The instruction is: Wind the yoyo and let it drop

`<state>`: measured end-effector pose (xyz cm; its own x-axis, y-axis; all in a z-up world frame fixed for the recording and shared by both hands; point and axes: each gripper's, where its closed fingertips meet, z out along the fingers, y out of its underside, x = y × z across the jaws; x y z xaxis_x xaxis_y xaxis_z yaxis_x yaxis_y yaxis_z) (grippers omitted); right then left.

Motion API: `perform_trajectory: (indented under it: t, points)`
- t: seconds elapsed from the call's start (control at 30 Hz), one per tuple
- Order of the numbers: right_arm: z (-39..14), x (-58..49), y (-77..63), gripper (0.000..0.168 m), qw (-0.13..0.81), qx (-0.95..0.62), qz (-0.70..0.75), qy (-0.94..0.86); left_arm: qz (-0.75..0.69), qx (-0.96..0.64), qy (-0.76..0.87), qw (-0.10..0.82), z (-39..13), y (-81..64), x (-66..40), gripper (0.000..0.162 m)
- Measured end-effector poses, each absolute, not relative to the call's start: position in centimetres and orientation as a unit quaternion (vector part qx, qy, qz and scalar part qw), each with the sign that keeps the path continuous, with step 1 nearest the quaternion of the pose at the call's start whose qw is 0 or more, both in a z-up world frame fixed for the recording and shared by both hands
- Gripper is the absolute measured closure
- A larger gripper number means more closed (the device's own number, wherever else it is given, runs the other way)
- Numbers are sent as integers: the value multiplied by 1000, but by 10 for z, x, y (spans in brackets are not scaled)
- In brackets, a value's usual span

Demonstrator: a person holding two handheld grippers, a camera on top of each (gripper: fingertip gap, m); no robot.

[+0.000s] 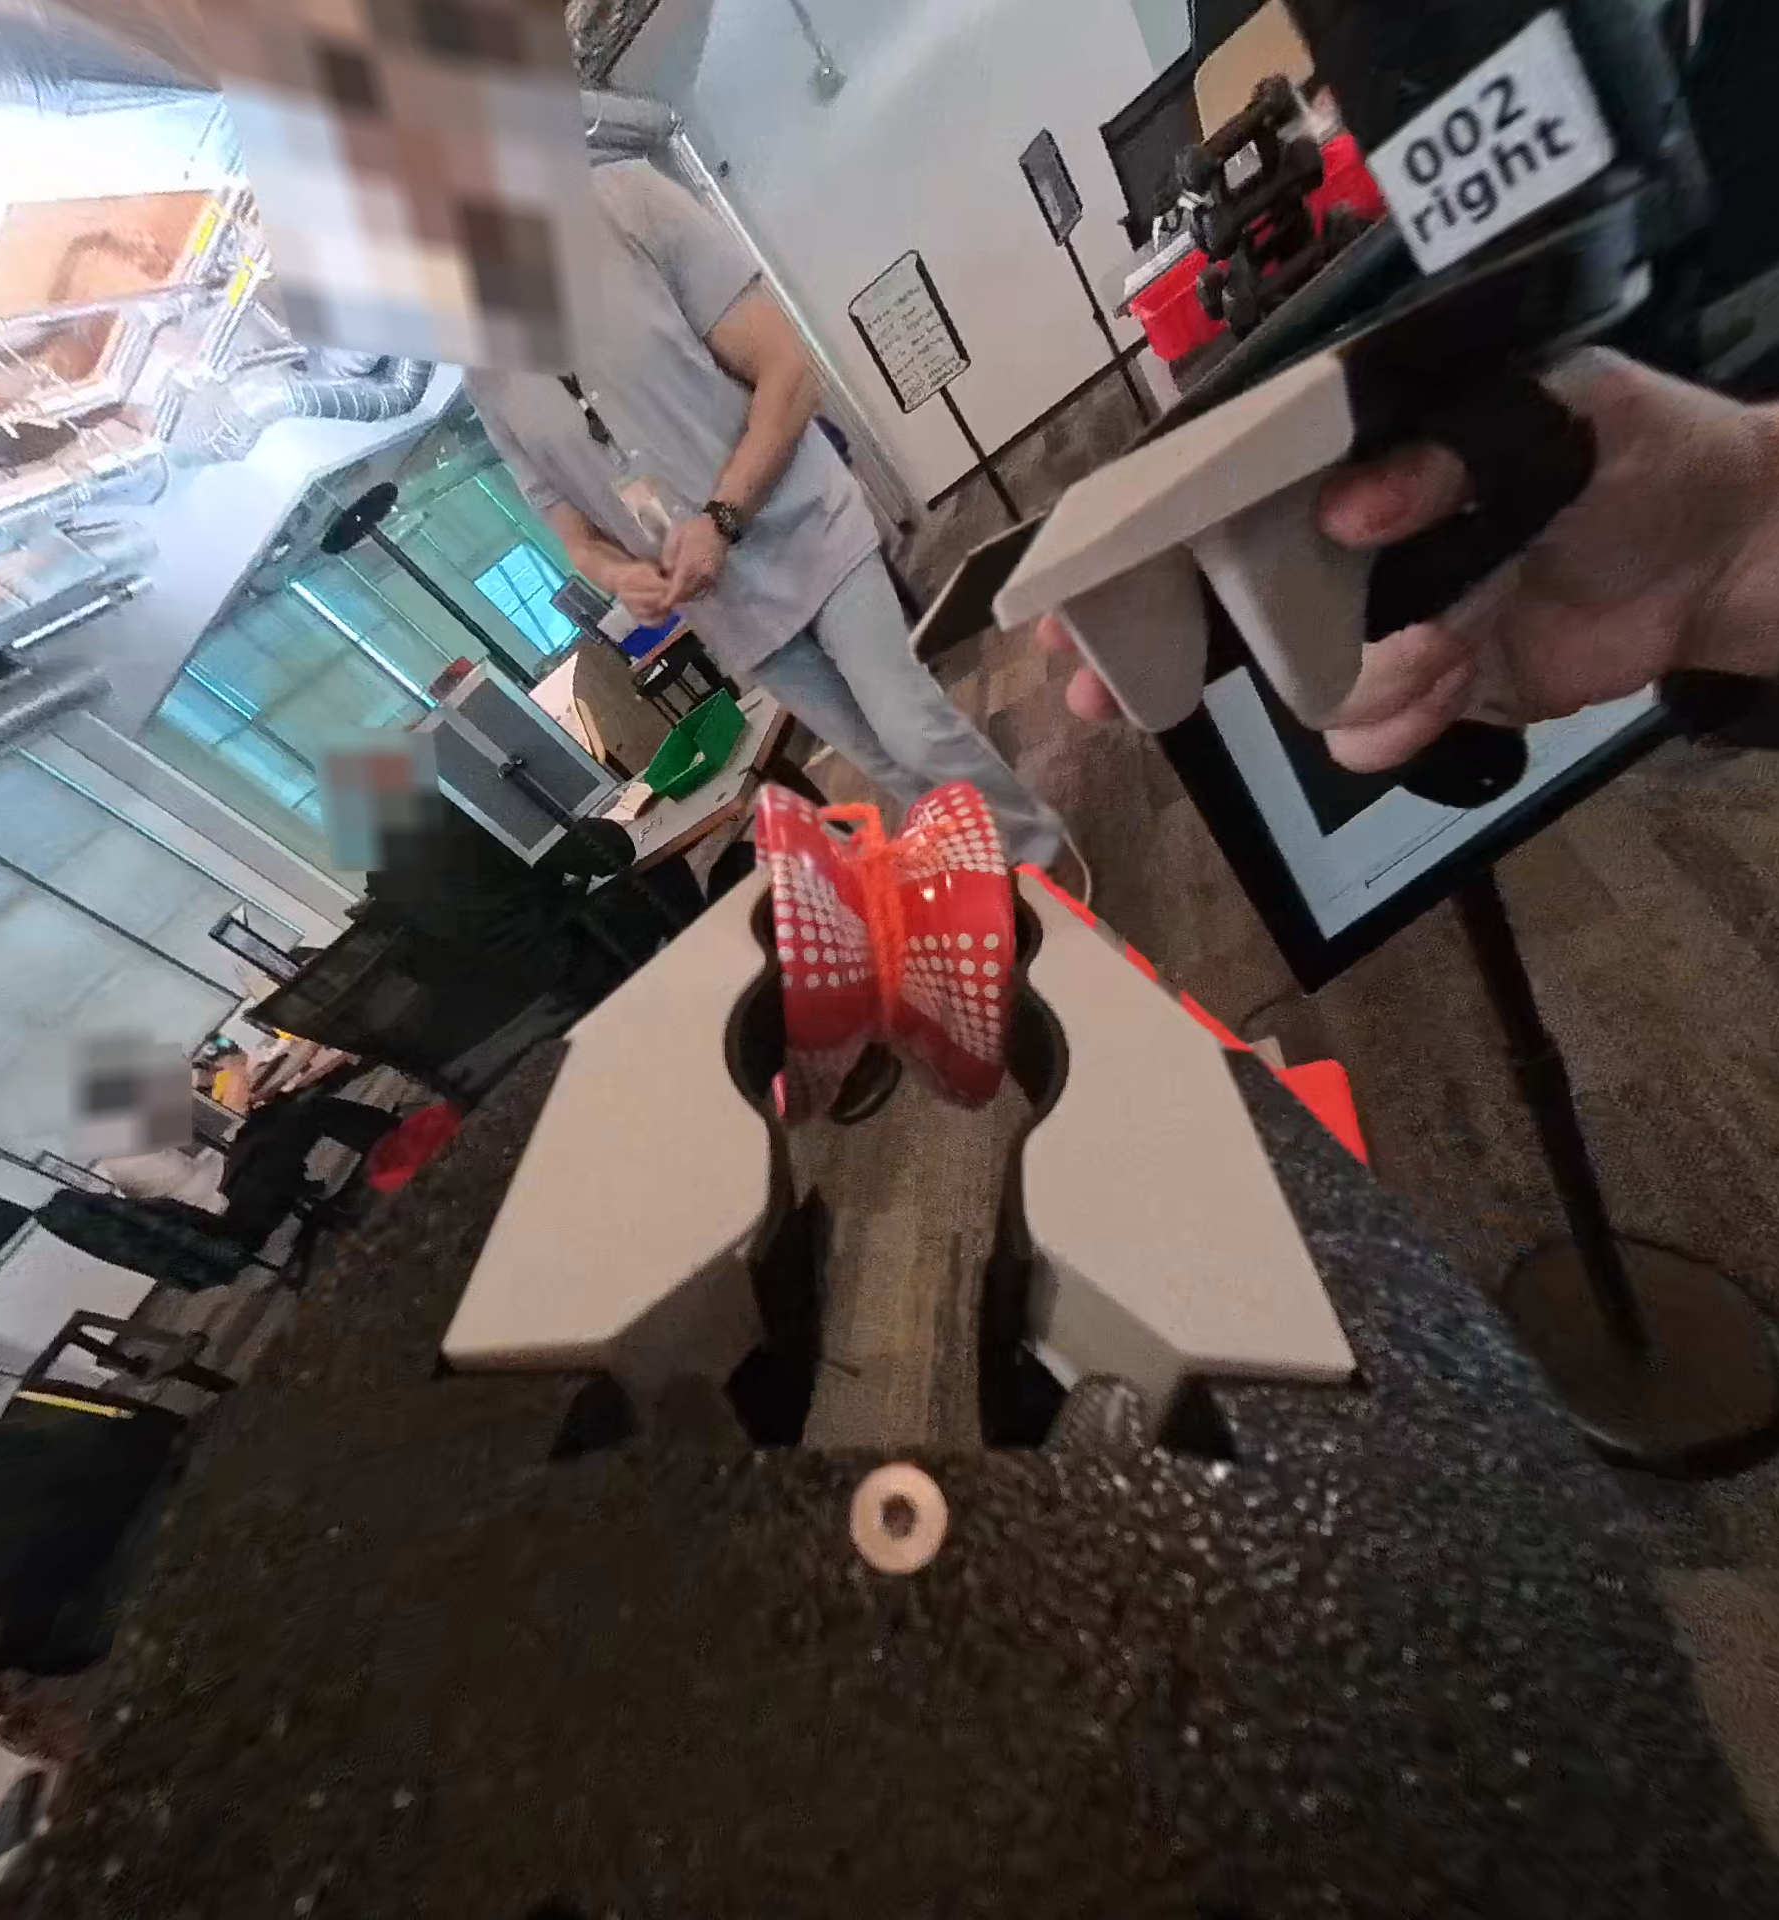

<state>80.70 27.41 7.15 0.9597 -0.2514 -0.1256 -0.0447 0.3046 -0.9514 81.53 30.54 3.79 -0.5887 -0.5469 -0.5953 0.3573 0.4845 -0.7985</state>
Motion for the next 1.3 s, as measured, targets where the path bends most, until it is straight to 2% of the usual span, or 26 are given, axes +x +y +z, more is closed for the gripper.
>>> perform_trajectory:
  t: [0.37,0.5,0.6,0.87,0.93,1.13,1.3]
  points:
    - [57,792,285,133,782,-584,176,129,-433,84,735,516,25,279,792,125]
    - [56,784,287,134,788,-562,228,106,-456,95,737,490,22,269,785,125]
    - [52,784,284,148,789,-558,239,98,-467,86,737,481,21,267,785,125]
    - [44,782,288,158,779,-587,204,85,-456,66,748,478,14,271,794,125]
    - [40,783,287,168,776,-596,187,84,-450,61,752,477,11,274,795,125]
    - [37,789,286,168,771,-627,86,75,-447,27,757,476,9,281,804,125]
    - [42,795,286,168,759,-646,-54,60,-454,-16,758,468,8,286,812,125]
